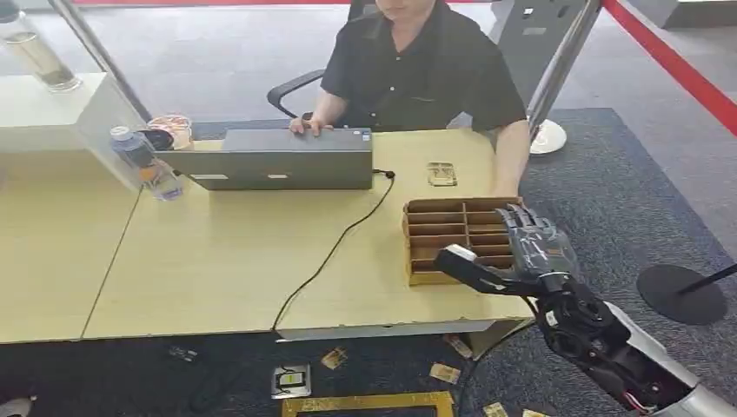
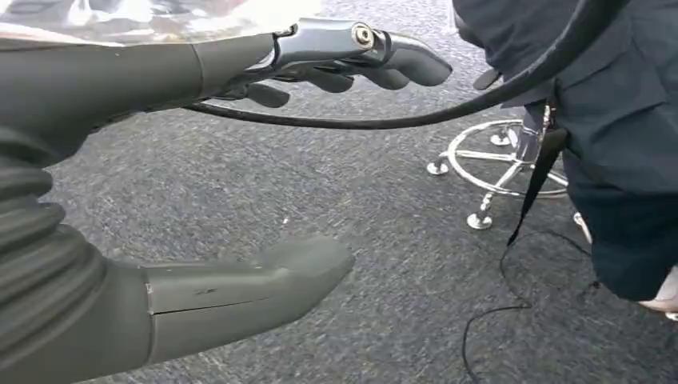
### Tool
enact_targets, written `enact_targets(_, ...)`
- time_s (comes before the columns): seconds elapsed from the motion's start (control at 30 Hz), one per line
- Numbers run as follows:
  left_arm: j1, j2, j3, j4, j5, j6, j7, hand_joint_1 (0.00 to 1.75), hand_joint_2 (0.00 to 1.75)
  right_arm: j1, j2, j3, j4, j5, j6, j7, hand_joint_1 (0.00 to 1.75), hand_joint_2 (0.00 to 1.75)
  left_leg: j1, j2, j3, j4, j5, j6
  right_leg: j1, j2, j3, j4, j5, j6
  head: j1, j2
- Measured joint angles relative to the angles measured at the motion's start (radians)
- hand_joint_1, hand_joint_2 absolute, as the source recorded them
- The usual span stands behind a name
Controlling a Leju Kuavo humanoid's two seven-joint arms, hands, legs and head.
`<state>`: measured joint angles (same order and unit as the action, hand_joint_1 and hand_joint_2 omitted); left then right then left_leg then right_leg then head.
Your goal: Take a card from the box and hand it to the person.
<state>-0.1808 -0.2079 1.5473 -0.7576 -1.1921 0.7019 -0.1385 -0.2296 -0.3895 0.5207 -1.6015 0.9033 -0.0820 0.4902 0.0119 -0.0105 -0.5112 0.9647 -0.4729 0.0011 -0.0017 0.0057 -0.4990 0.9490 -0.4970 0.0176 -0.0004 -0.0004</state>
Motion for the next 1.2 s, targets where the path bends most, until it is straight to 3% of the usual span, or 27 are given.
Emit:
enact_targets(0.5, 0.000, 0.020, 0.000, 0.025, -0.003, 0.000, -0.016, 0.00, 1.75, -0.010, 0.000, -0.002, 0.072, -0.003, -0.027, 0.003, 0.00, 1.75, 0.000, 0.000, 0.000, 0.000, 0.000, 0.000, 0.000, 0.000, 0.000, 0.000, 0.000, 0.000, -0.001, 0.000)
enact_targets(0.53, 0.000, 0.021, 0.000, 0.026, -0.004, 0.000, -0.017, 0.00, 1.75, -0.010, 0.000, -0.002, 0.077, -0.003, -0.032, 0.004, 0.09, 1.75, 0.000, 0.000, 0.000, 0.000, 0.000, 0.000, 0.000, 0.000, 0.000, 0.000, 0.000, 0.000, -0.001, 0.000)
enact_targets(0.57, 0.000, 0.021, 0.000, 0.027, -0.007, 0.000, -0.017, 0.00, 1.75, -0.010, 0.000, -0.002, 0.080, -0.002, -0.036, 0.007, 0.38, 1.75, 0.000, 0.000, 0.000, 0.000, 0.000, 0.000, 0.000, 0.000, 0.000, 0.000, 0.000, 0.000, 0.000, 0.000)
enact_targets(0.6, 0.000, 0.021, 0.000, 0.027, -0.009, 0.000, -0.018, 0.00, 1.75, -0.010, 0.000, -0.002, 0.083, -0.001, -0.041, 0.008, 0.38, 1.75, 0.000, 0.000, 0.000, 0.000, 0.000, 0.000, 0.000, 0.000, 0.000, 0.000, 0.000, 0.000, -0.001, 0.000)
enact_targets(0.63, 0.000, 0.021, 0.000, 0.028, -0.009, 0.000, -0.021, 0.00, 1.75, -0.010, 0.000, -0.002, 0.086, 0.000, -0.044, 0.009, 1.55, 1.75, 0.000, 0.000, 0.000, 0.000, 0.000, 0.000, 0.000, 0.000, 0.000, 0.000, 0.000, 0.000, -0.001, 0.000)
enact_targets(0.67, 0.000, 0.022, 0.000, 0.029, -0.009, 0.000, -0.023, 0.00, 1.75, -0.009, 0.000, -0.002, 0.089, 0.001, -0.046, 0.010, 1.69, 1.75, 0.000, 0.000, 0.000, 0.000, 0.000, 0.000, 0.000, 0.000, 0.000, 0.000, 0.000, 0.000, -0.001, 0.000)
enact_targets(1.2, 0.000, 0.038, 0.000, 0.052, -0.012, 0.000, -0.038, 0.00, 1.75, -0.001, -0.001, -0.005, 0.118, 0.025, -0.048, 0.039, 1.75, 1.75, 0.000, 0.000, 0.000, 0.000, 0.000, 0.000, 0.000, 0.000, 0.000, 0.000, 0.000, 0.000, 0.000, 0.000)
